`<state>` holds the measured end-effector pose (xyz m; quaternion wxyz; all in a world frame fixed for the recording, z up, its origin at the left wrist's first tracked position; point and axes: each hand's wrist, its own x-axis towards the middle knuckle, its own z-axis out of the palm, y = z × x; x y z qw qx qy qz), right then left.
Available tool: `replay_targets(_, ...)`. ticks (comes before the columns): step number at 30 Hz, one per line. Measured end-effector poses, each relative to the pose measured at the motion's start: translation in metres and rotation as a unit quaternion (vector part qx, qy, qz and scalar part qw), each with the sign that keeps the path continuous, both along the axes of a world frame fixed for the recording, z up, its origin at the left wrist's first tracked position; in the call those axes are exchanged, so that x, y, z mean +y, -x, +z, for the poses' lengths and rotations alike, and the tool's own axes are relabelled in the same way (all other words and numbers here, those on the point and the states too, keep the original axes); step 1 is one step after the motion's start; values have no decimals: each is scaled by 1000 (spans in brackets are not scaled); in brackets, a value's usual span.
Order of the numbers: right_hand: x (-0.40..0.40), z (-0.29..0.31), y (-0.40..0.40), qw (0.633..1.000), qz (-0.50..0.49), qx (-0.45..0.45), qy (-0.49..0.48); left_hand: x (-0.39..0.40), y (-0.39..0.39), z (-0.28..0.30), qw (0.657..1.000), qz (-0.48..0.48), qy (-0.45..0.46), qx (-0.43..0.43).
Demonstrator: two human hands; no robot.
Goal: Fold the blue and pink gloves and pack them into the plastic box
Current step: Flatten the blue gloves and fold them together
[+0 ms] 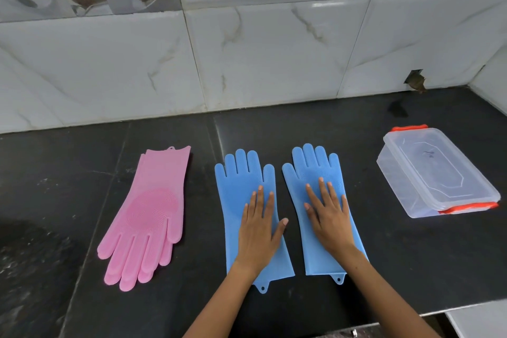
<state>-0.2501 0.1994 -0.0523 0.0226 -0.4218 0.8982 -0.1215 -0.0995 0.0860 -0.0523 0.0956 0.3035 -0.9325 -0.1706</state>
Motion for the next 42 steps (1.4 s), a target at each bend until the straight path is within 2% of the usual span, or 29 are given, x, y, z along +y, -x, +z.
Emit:
replay_targets(8, 2, -5, -3, 1000, -5, -8, -28, 4, 1, -4, 997, -4, 54, -47)
replay_targets(34, 1, -4, 0, 1000, 9, -8, -16, 5, 2, -6, 998, 8, 42, -49)
replay_targets(36, 0, 1, -1, 1000, 8, -24, 14, 4, 2, -6, 998, 1, 36, -46)
replay_targets(38, 5, 10, -2, 996, -17, -34, 84, 3, 2, -6, 999, -1, 16, -35)
replay_targets(42, 42, 24, 3, 977, -107, -24, 181, 0, 13, 11, 998, 4, -17, 57)
